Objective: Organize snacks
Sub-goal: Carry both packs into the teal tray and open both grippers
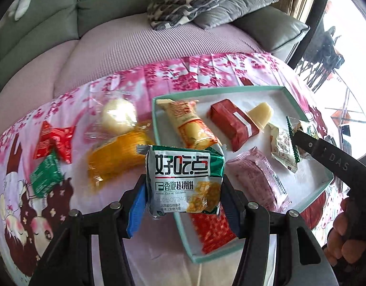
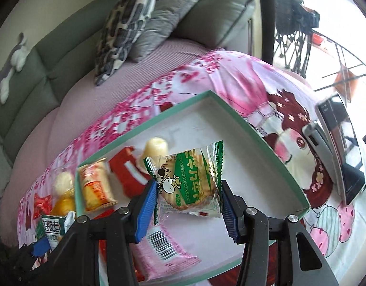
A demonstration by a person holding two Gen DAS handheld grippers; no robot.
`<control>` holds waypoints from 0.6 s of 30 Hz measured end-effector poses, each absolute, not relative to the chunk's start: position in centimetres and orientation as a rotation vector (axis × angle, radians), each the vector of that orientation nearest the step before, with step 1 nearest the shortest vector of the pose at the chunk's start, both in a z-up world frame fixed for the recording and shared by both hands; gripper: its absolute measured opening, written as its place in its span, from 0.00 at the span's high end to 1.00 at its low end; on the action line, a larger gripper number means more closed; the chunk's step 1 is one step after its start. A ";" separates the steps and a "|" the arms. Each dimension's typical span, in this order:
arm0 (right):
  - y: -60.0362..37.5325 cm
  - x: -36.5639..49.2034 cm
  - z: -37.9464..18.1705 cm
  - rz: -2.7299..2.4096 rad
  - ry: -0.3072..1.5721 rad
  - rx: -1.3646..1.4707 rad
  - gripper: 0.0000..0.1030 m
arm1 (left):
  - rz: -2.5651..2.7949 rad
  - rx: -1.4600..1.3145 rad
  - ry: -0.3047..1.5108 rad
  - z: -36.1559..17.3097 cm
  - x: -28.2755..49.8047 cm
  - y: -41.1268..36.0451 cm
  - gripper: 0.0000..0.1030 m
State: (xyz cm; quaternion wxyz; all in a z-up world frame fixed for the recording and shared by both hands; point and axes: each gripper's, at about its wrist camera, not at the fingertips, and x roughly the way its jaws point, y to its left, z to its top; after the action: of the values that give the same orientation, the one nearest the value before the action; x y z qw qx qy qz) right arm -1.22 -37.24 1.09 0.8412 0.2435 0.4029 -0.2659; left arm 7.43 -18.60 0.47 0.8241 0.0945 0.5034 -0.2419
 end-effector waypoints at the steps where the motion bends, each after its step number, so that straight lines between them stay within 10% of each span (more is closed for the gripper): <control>1: -37.5 -1.3 1.0 -0.568 0.854 0.517 0.48 | -0.517 0.201 1.075 0.3 7.5 -18.9 0.42; 18: -37.3 -0.4 0.3 -0.514 0.877 0.516 0.47 | -0.528 0.248 1.107 -1.6 9.1 -22.8 0.42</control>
State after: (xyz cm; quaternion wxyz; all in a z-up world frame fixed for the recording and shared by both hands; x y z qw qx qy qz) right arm -0.43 -37.32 0.32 0.8418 0.2444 0.4153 -0.2431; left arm 9.10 -22.79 -1.60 0.8107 0.1159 0.5179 -0.2471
